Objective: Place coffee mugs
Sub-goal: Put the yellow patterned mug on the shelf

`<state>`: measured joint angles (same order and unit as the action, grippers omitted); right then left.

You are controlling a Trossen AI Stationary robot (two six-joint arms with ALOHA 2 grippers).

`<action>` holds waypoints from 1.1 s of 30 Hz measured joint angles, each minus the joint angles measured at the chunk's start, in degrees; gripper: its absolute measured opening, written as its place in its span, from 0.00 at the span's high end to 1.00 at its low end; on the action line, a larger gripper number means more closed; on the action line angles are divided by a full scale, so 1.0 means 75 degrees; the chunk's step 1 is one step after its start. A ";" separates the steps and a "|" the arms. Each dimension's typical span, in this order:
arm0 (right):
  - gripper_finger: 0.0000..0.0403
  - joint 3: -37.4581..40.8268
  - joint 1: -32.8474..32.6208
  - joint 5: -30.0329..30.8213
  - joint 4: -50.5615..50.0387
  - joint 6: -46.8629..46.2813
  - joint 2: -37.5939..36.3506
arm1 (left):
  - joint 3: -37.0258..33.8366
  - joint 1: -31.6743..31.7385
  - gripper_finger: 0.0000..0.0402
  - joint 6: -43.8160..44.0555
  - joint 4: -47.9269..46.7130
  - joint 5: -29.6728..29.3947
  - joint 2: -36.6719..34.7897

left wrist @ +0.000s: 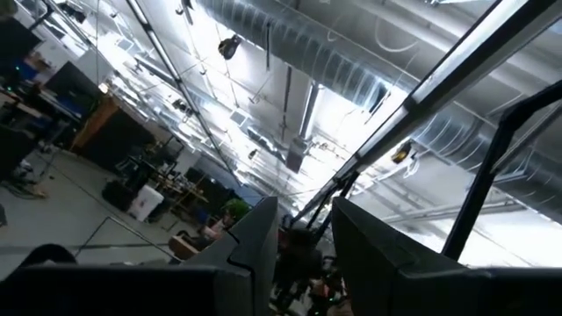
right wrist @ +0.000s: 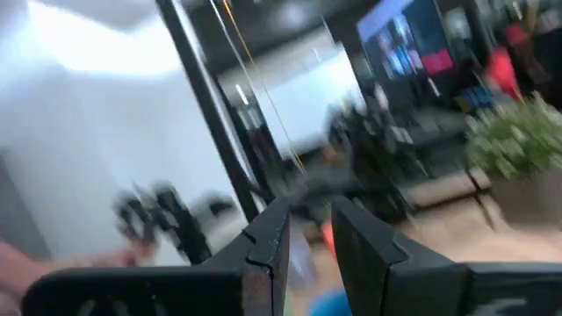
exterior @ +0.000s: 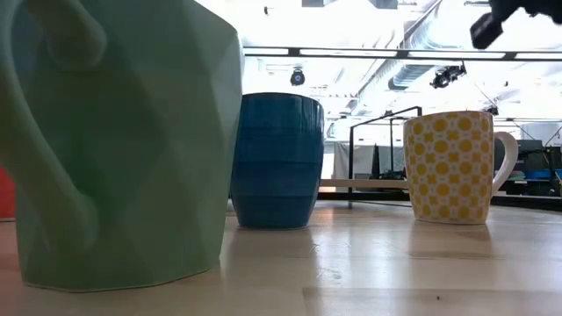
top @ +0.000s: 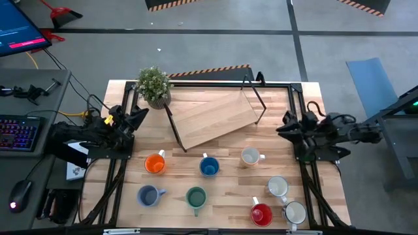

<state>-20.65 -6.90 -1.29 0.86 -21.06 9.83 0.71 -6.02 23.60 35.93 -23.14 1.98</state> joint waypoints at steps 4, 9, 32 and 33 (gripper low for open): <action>0.82 -0.2110 0.0000 0.0794 -0.2876 0.0087 0.1865 | 0.0000 0.0000 0.75 -0.0194 -0.0033 0.0036 0.0000; 0.82 -0.4224 0.0000 0.1518 -0.5943 -0.0320 0.4151 | 0.0010 0.0000 0.75 -0.0368 -0.0092 0.0493 0.0000; 0.82 -0.4908 0.0020 0.0942 -0.7584 -0.1894 0.6953 | 0.6293 -0.0601 0.75 0.0107 -1.0701 0.2658 0.5255; 0.82 -0.4834 0.0020 0.0934 -0.7576 -0.2088 0.6996 | 0.6441 -0.0676 0.75 0.0220 -1.0920 0.2661 0.5429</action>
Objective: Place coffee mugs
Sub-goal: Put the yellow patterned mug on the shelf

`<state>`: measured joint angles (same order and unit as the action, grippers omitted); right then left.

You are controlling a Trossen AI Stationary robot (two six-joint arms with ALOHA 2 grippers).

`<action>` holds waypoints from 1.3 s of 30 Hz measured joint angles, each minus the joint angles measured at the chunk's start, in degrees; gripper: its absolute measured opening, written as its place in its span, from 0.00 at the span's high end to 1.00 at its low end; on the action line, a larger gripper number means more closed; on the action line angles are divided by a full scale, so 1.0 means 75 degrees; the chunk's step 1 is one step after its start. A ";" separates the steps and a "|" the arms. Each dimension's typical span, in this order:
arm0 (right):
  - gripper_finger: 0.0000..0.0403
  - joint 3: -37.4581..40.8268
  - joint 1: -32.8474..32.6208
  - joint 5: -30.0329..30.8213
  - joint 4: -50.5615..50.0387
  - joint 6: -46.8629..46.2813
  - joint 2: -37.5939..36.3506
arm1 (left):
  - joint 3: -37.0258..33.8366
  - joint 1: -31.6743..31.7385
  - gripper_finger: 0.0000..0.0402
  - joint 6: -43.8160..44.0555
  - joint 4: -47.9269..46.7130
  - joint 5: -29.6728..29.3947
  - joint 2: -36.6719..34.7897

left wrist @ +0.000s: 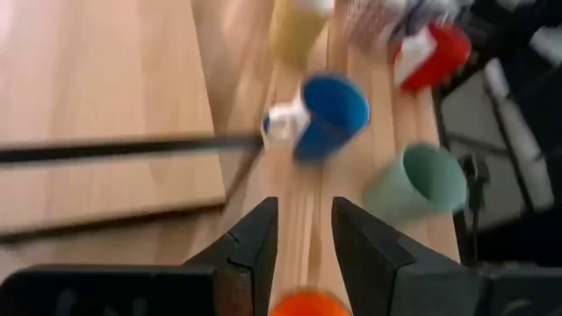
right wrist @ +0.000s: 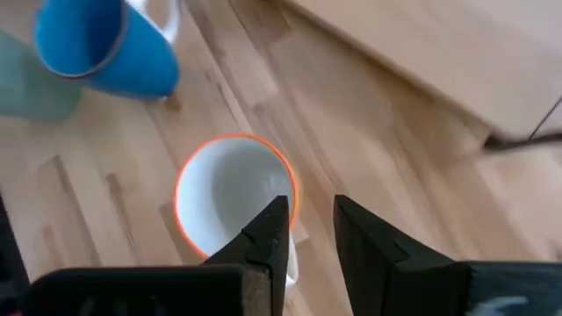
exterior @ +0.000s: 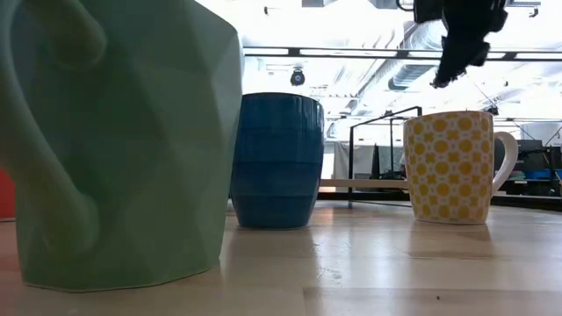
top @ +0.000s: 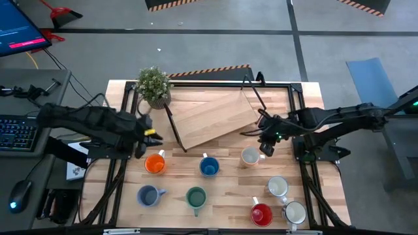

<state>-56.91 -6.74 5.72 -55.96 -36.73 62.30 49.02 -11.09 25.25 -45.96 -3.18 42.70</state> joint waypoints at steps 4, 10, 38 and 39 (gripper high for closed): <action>0.82 0.0195 -0.0005 0.0002 -0.0034 -0.0066 0.0381 | 0.0332 -0.0213 0.75 0.0344 -0.0521 0.0000 0.0486; 0.82 0.0198 -0.0003 0.0310 0.0398 0.0357 0.0992 | 0.0349 -0.0315 0.75 0.0458 -0.0993 -0.0285 0.0736; 0.82 0.0198 -0.0105 0.0488 0.1445 0.0616 0.1236 | 0.0349 -0.0315 0.75 0.0479 -0.0928 -0.0347 0.0898; 0.82 0.0198 -0.0107 0.0487 0.1445 0.0636 0.1236 | 0.0349 -0.0315 0.75 0.0473 -0.0928 -0.0347 0.0895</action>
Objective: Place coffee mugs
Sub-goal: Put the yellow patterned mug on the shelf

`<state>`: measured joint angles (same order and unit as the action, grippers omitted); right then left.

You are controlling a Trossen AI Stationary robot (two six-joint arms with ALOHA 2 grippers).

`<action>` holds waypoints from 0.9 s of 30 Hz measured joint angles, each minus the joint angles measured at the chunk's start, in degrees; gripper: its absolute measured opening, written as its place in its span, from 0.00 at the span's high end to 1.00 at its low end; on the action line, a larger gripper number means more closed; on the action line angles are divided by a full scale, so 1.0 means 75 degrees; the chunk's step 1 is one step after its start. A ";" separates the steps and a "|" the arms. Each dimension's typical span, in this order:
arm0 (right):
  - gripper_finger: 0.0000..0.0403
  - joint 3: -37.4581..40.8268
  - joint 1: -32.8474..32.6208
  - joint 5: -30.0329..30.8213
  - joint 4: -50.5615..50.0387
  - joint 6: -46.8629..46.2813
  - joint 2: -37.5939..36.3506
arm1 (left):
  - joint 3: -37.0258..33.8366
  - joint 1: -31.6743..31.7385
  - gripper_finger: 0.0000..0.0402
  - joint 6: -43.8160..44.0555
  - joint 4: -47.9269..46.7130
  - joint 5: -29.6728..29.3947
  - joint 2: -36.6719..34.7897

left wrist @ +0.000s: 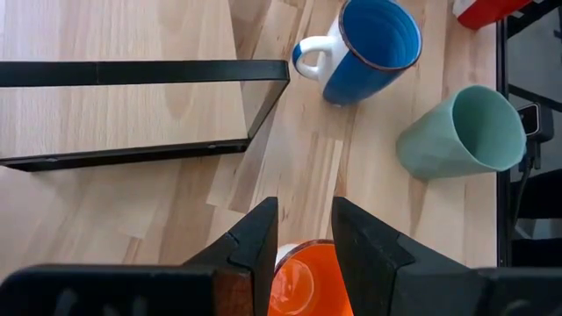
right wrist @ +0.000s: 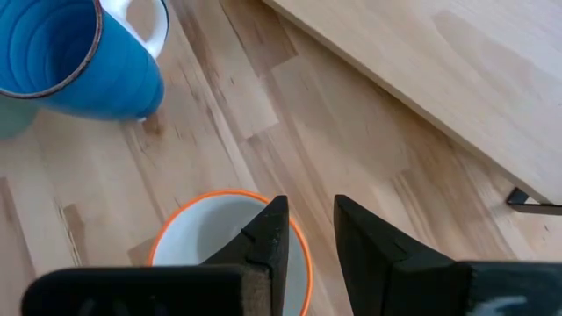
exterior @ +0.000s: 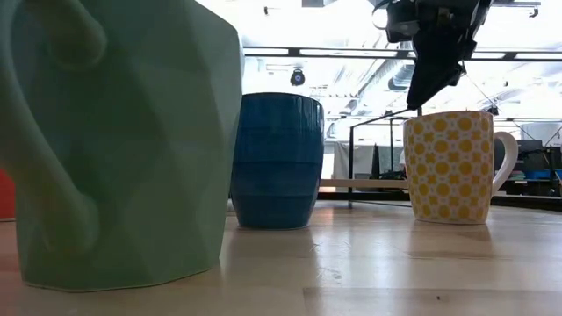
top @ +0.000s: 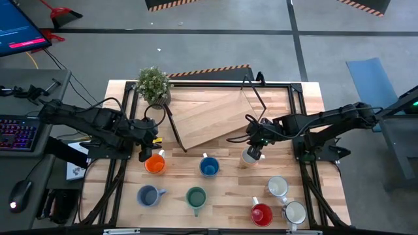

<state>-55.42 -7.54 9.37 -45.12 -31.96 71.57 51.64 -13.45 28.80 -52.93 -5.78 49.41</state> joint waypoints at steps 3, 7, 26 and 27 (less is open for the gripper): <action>0.82 0.0000 0.0002 0.0000 0.0006 0.0013 0.0000 | 0.0000 0.0000 0.75 0.0005 0.0000 0.0000 0.0000; 0.82 0.0000 0.0001 -0.0009 0.0057 0.0068 0.0000 | 0.0000 0.0000 0.75 0.0005 0.0000 0.0002 0.0000; 0.82 0.0000 -0.0066 -0.0085 0.0080 0.0742 0.0229 | -0.0003 0.0000 0.75 0.0000 0.0000 0.0003 0.0000; 0.82 0.0000 -0.0117 -0.0085 0.0005 0.0822 0.0321 | -0.0003 0.0000 0.75 -0.0002 0.0000 0.0003 -0.0003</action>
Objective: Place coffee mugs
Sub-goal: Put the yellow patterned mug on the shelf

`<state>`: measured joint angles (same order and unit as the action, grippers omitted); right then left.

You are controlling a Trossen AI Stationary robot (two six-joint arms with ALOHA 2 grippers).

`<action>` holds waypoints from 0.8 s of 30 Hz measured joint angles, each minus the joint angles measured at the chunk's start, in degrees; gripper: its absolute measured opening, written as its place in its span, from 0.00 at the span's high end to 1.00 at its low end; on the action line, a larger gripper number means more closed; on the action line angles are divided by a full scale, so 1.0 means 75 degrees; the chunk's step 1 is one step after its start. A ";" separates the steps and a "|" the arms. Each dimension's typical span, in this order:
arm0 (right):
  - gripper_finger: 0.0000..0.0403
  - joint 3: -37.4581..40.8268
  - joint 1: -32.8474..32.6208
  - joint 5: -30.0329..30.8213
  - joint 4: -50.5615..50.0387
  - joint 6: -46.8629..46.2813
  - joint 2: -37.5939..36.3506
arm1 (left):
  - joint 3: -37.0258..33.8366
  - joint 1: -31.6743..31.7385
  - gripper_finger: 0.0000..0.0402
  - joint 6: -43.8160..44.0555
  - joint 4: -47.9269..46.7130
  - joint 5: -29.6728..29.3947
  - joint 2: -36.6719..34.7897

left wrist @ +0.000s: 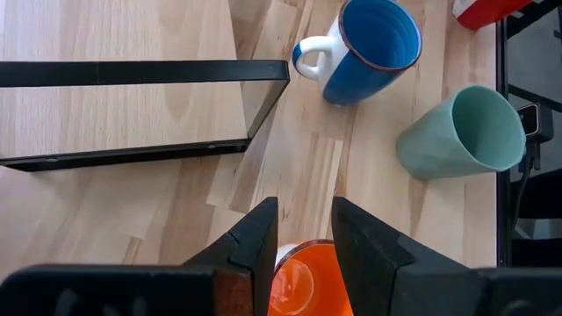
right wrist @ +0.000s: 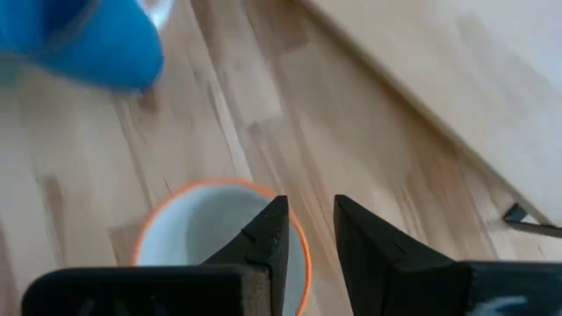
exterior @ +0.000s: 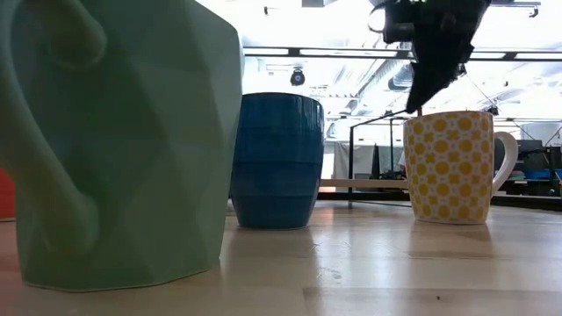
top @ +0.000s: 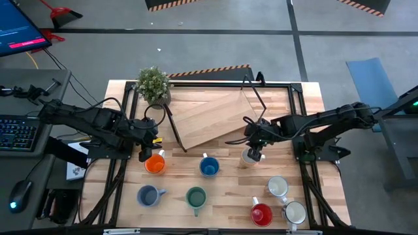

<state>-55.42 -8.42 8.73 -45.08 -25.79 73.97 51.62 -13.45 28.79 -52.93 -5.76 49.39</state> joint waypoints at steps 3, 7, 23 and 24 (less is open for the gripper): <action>0.82 0.0000 -0.0235 -0.0023 -0.0121 0.0199 0.0282 | 0.0000 0.0003 0.75 0.0006 0.0004 0.0001 0.0000; 0.82 -0.0006 -0.0502 0.0245 -0.0185 0.0340 0.0551 | -0.0003 0.0003 0.75 0.0006 0.0009 0.0003 0.0000; 0.82 -0.0009 -0.0650 0.0795 -0.0186 0.0506 0.0627 | -0.0003 0.0003 0.75 0.0007 0.0006 0.0003 0.0000; 0.82 -0.0008 -0.0649 0.0827 -0.0192 0.0514 0.0627 | -0.0003 0.0003 0.75 0.0006 0.0006 0.0003 0.0000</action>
<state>-55.48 -13.29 14.93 -46.52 -21.94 78.67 51.59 -13.43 28.84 -52.88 -5.74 49.39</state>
